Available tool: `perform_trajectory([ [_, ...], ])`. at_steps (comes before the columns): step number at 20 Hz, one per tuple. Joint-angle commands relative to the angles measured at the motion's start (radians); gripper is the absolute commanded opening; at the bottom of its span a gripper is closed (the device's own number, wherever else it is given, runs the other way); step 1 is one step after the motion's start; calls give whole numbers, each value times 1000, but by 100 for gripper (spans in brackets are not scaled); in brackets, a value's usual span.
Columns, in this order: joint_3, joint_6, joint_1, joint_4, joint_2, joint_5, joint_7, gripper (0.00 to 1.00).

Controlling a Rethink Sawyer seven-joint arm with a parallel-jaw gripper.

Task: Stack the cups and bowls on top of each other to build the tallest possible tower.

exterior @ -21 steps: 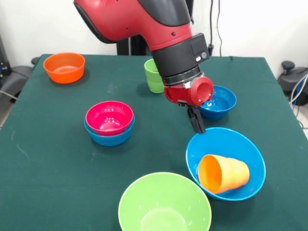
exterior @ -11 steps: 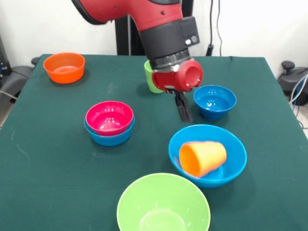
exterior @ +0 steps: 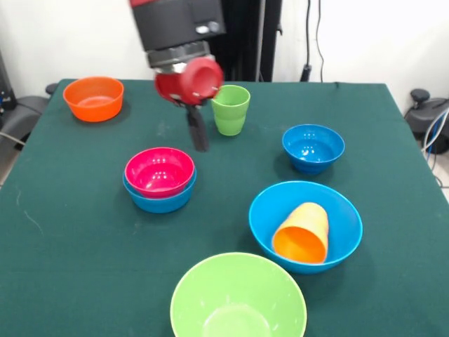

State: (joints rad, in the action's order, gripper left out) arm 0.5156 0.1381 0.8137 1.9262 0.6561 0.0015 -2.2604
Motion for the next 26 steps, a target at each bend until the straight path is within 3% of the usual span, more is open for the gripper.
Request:
perform_trajectory([
  [1,-29,151,30,76,26,-88,58,0],
  [7,-7,137,38,53,6,-114,39,0],
  [13,1,50,-32,-35,-55,-99,-11,0],
  [21,-30,54,-98,-167,-79,-83,-7,0],
  [22,-32,45,-101,-176,-82,-85,-11,100],
  [26,-39,50,-104,-184,-75,-98,0,100],
])
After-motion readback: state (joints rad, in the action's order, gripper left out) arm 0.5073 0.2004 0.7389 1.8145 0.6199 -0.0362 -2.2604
